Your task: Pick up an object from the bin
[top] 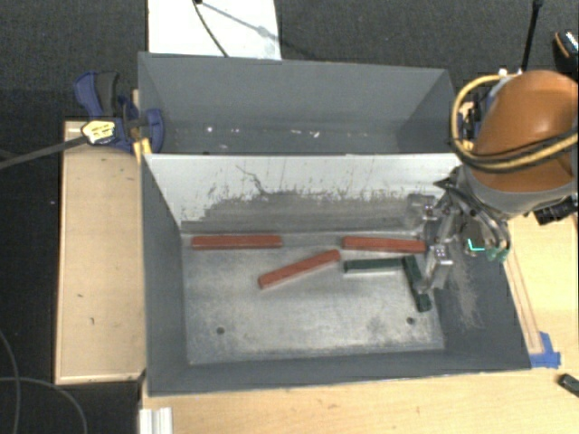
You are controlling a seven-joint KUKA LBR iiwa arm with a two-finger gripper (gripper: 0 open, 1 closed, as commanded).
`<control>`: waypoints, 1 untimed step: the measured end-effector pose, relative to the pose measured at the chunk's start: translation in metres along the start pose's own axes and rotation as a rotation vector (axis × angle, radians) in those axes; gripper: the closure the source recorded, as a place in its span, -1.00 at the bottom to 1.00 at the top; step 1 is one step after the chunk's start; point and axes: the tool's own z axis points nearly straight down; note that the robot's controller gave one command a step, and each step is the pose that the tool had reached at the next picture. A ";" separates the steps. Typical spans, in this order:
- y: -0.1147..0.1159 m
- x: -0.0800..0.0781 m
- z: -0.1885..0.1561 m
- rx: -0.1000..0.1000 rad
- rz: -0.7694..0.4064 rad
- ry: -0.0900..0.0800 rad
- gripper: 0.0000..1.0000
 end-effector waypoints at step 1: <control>0.000 -0.002 -0.005 0.001 -0.004 -0.009 1.00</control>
Offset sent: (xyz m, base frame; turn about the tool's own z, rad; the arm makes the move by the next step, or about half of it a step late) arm 0.0000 0.0000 0.0000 0.0000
